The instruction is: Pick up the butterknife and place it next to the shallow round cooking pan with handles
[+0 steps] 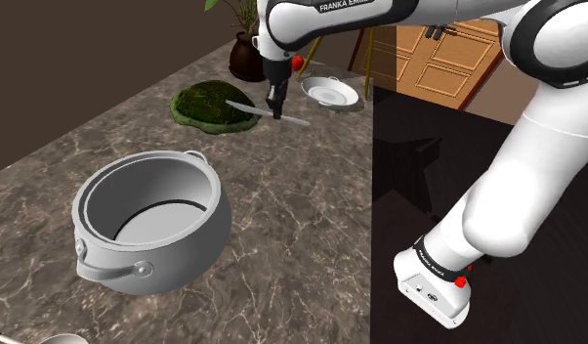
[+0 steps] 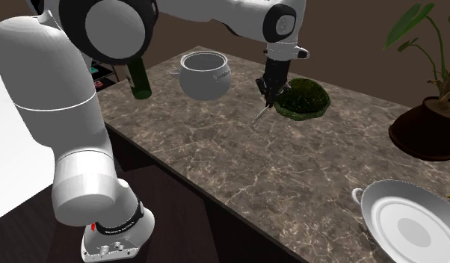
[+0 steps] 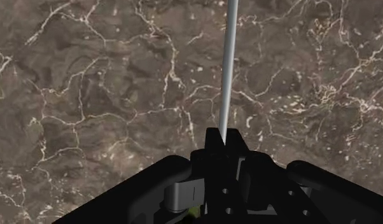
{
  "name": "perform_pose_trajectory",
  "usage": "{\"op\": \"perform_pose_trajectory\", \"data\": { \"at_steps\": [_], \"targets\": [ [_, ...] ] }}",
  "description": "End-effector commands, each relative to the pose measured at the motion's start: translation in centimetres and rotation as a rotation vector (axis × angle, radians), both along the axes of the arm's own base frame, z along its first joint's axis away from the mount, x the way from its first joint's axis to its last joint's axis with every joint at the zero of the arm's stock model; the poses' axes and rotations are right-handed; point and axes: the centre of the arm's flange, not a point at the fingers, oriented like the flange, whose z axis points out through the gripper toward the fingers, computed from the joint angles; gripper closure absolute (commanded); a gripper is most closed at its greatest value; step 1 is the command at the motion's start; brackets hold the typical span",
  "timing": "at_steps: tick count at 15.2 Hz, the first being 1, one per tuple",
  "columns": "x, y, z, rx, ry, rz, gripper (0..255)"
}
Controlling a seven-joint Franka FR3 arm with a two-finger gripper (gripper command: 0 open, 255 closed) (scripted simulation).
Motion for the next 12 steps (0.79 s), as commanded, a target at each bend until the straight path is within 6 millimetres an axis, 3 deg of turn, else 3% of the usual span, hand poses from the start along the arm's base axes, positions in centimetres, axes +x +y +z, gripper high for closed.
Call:
{"op": "perform_pose_trajectory", "data": {
  "at_steps": [1, 12],
  "targets": [
    [1.9, -1.9, 0.0, 0.0, 0.0, 0.001, 255],
    [12.6, -11.8, 0.0, 0.0, 0.0, 0.001, 255]
  ]
}}
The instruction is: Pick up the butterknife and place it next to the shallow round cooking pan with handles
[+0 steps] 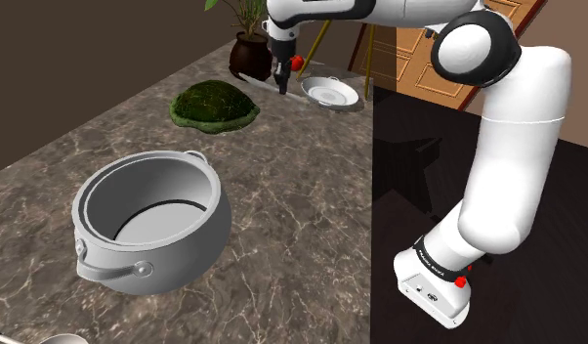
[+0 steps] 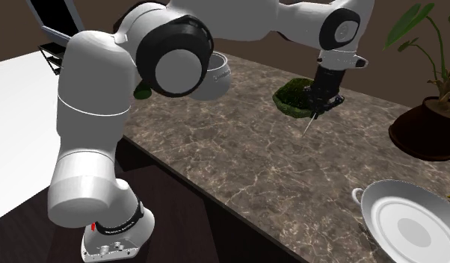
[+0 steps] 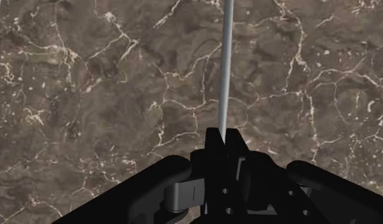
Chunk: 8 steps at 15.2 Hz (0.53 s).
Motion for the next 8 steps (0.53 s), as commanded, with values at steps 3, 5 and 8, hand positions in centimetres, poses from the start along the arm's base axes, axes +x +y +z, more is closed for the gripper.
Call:
{"op": "perform_pose_trajectory", "data": {
  "at_steps": [3, 5, 8],
  "targets": [
    [4.0, -3.6, -0.3, 0.0, 0.0, 0.001, 255],
    [5.9, -5.4, -0.3, 0.0, 0.0, 0.001, 255],
    [5.9, -5.4, -1.9, 0.0, 0.0, 0.001, 255]
  ]
}}
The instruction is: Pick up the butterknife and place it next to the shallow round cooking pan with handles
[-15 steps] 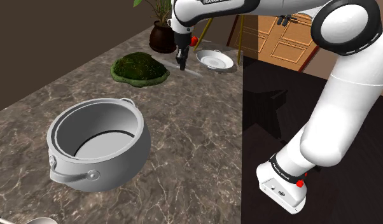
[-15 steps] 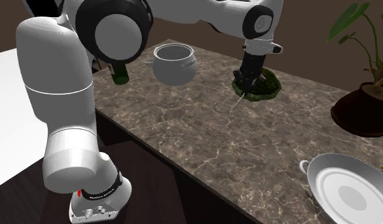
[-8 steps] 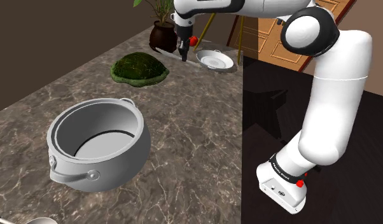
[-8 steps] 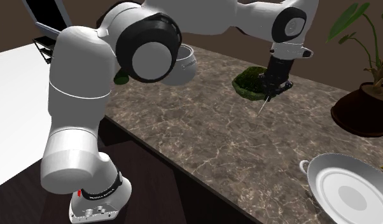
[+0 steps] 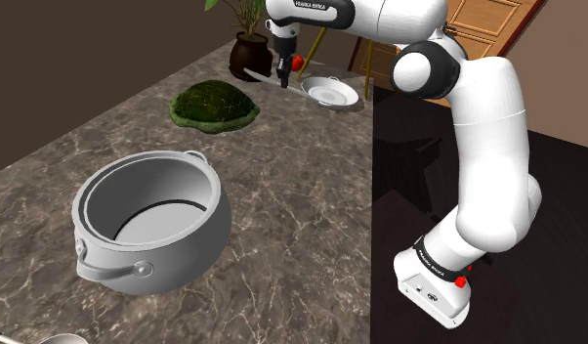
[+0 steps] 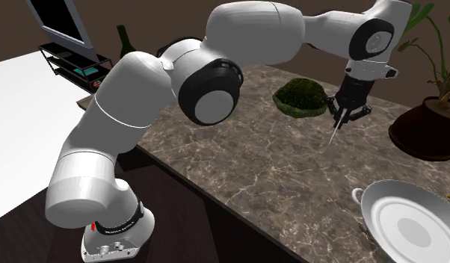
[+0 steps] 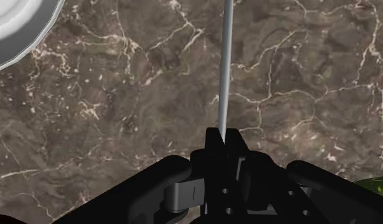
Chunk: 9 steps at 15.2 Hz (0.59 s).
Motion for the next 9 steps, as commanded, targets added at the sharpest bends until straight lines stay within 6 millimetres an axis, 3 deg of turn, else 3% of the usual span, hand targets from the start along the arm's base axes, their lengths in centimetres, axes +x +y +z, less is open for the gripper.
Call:
{"op": "perform_pose_trajectory", "data": {
  "at_steps": [1, 9],
  "targets": [
    [0.1, 0.0, -1.1, 0.0, -0.001, 0.0, 255],
    [0.1, 0.0, -5.3, 0.0, -0.001, 0.0, 255]
  ]
}}
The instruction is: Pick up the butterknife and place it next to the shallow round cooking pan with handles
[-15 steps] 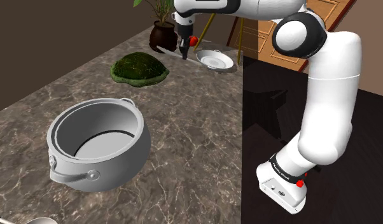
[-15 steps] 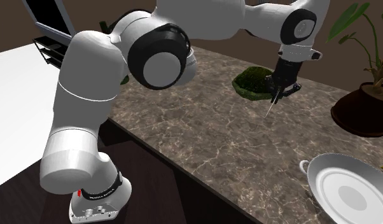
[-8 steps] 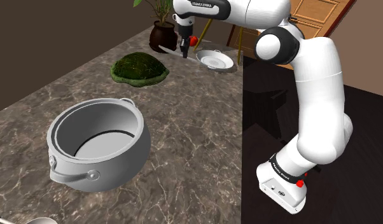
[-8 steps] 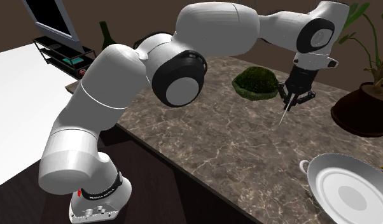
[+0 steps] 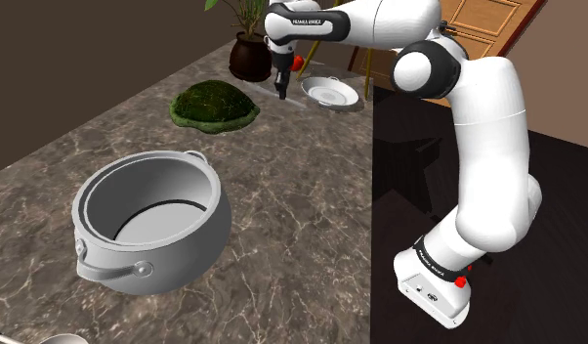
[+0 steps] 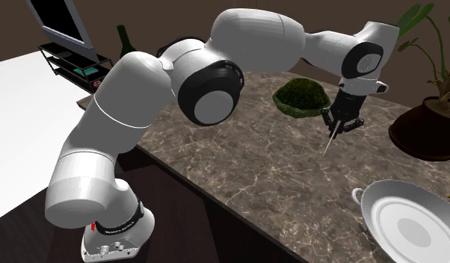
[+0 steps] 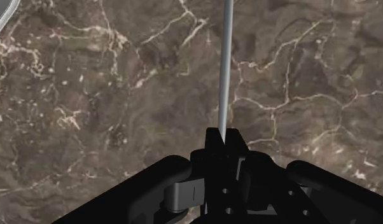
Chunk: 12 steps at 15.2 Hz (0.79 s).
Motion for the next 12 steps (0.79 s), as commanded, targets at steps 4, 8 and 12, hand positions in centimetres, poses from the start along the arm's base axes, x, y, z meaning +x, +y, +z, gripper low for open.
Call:
{"op": "perform_pose_trajectory", "data": {
  "at_steps": [4, 8, 12],
  "targets": [
    [0.1, 0.1, -2.6, 0.0, 0.0, 0.0, 255],
    [0.1, 0.1, -4.3, 0.0, 0.0, 0.0, 255],
    [0.1, 0.1, -4.3, 0.0, 0.0, 0.0, 255]
  ]
}}
